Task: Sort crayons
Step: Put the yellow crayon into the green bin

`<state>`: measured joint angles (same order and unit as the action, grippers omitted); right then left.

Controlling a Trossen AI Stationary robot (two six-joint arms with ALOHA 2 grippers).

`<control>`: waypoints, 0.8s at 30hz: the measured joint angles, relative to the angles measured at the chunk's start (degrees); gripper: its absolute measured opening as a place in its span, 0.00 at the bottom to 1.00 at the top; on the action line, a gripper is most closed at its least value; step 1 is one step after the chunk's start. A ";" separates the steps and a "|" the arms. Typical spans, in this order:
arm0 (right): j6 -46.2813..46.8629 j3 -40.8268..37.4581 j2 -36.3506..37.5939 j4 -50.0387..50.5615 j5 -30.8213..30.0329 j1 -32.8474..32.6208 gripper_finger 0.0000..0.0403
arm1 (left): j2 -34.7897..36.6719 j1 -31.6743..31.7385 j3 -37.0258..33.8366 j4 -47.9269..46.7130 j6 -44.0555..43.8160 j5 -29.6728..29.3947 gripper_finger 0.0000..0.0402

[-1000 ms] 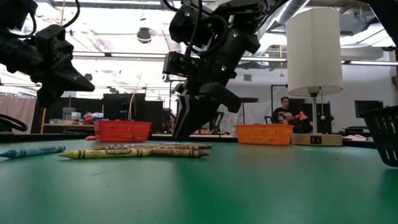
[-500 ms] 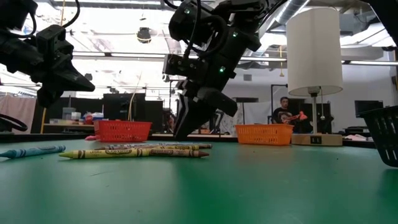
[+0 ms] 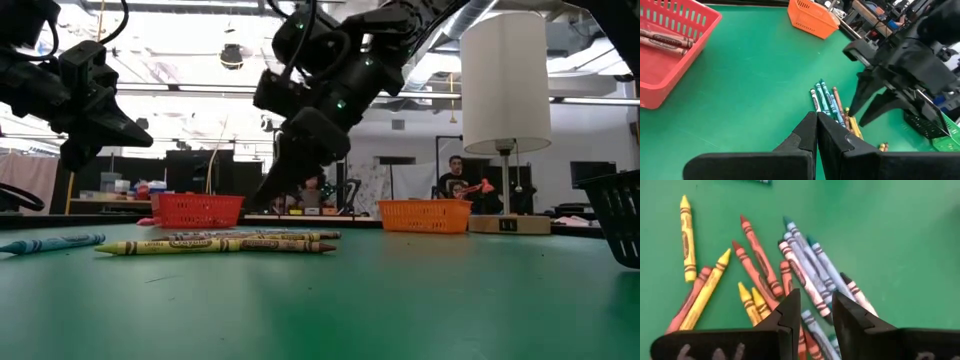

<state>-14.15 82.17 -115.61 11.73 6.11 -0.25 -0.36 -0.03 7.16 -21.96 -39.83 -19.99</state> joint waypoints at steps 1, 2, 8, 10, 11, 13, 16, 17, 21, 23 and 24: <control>-0.17 0.00 0.00 0.09 0.31 -0.14 0.26 | 0.00 0.02 0.00 -0.02 0.00 0.07 0.00; -0.84 0.00 0.00 -0.07 0.39 -0.41 0.26 | 0.00 0.02 0.00 0.00 0.00 0.07 0.00; -5.27 0.02 0.17 3.29 0.65 -2.55 0.26 | 0.00 0.01 0.00 0.00 0.11 0.07 0.00; -7.12 0.02 0.12 4.60 -0.37 -3.30 0.26 | 0.00 0.02 0.00 0.00 0.13 0.07 0.00; -7.77 0.02 0.11 5.02 -0.62 -3.52 0.26 | 0.00 0.00 0.00 0.00 0.13 0.05 0.00; -8.39 0.02 0.11 5.43 -1.55 -3.96 0.26 | 0.00 0.02 0.00 0.00 0.22 -0.19 0.00; -8.91 0.02 0.11 7.32 -1.78 -3.88 0.26 | 0.00 0.00 0.00 0.00 0.45 -0.30 0.00; -9.28 0.02 0.11 7.91 -2.08 -3.80 0.26 | 0.00 0.00 0.00 0.00 0.43 -0.30 0.00; -10.76 -1.86 0.09 6.64 -4.43 -3.61 0.26 | 0.00 0.01 0.00 0.01 0.42 -0.32 0.00; -10.69 -3.31 0.04 6.27 -4.52 -3.37 0.26 | 0.00 0.01 0.00 0.00 0.33 -0.32 0.00; -10.34 -3.75 0.00 6.17 -4.44 -3.49 0.26 | 0.00 0.00 0.00 0.01 0.15 -0.32 0.00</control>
<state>-24.50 78.42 -115.61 17.90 1.67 -3.74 -0.36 -0.03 7.16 -21.95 -39.69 -20.32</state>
